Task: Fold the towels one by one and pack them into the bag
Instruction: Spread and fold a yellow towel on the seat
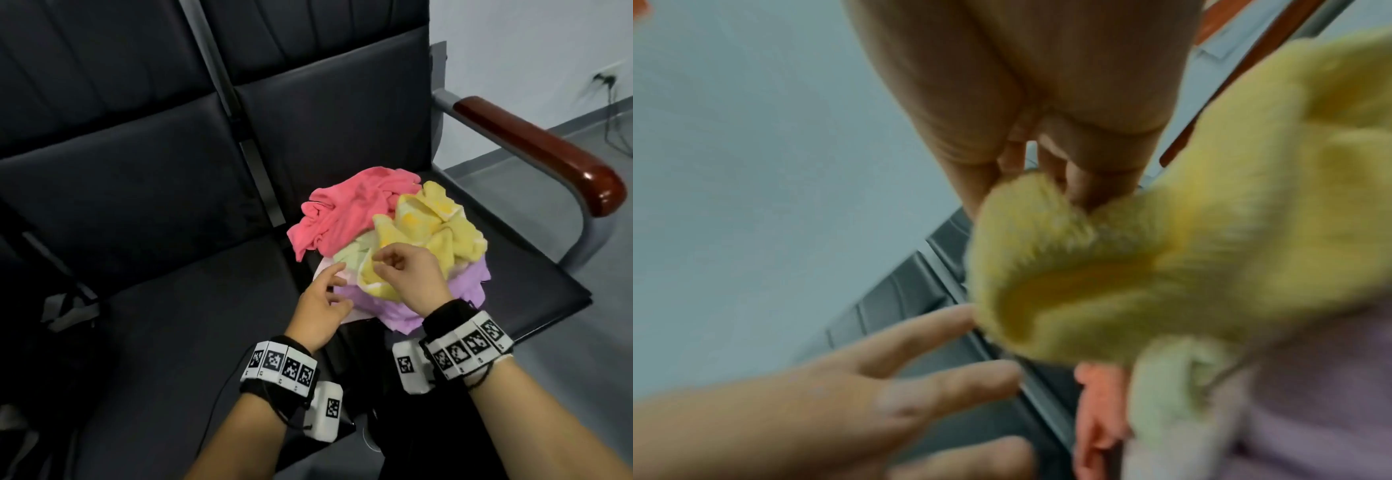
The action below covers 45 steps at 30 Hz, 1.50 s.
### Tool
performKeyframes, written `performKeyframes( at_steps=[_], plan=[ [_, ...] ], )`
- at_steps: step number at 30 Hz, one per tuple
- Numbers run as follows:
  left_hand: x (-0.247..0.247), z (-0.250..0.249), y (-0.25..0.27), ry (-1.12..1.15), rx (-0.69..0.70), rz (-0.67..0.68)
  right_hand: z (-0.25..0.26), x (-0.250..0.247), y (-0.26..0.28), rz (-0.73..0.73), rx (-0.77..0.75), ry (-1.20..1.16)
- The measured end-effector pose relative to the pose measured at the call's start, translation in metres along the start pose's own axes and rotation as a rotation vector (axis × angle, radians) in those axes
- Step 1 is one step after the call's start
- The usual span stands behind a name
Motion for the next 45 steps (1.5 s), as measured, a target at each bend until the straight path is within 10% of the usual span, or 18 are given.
performKeyframes(
  at_steps=[14,30,45],
  plan=[
    [-0.110,-0.002,0.134,0.124,0.262,-0.178,0.176,0.101,0.085,0.203,-0.301,-0.377],
    [-0.215,0.084,0.263,0.098,0.235,-0.600,0.209,0.208,0.172,0.610,-0.503,-0.209],
    [-0.230,0.039,0.286,0.024,0.365,-0.297,0.241,0.174,0.161,0.596,-0.575,-0.273]
  ],
)
Point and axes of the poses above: each hand's wrist, its own y-axis away from the middle knuckle, its own x-axis out of the palm, z = x × y, the point moved 1 cm from there along -y, towards the middle knuckle, and after that the axes turned 5 degrees about -x, right-handed, at the moved point
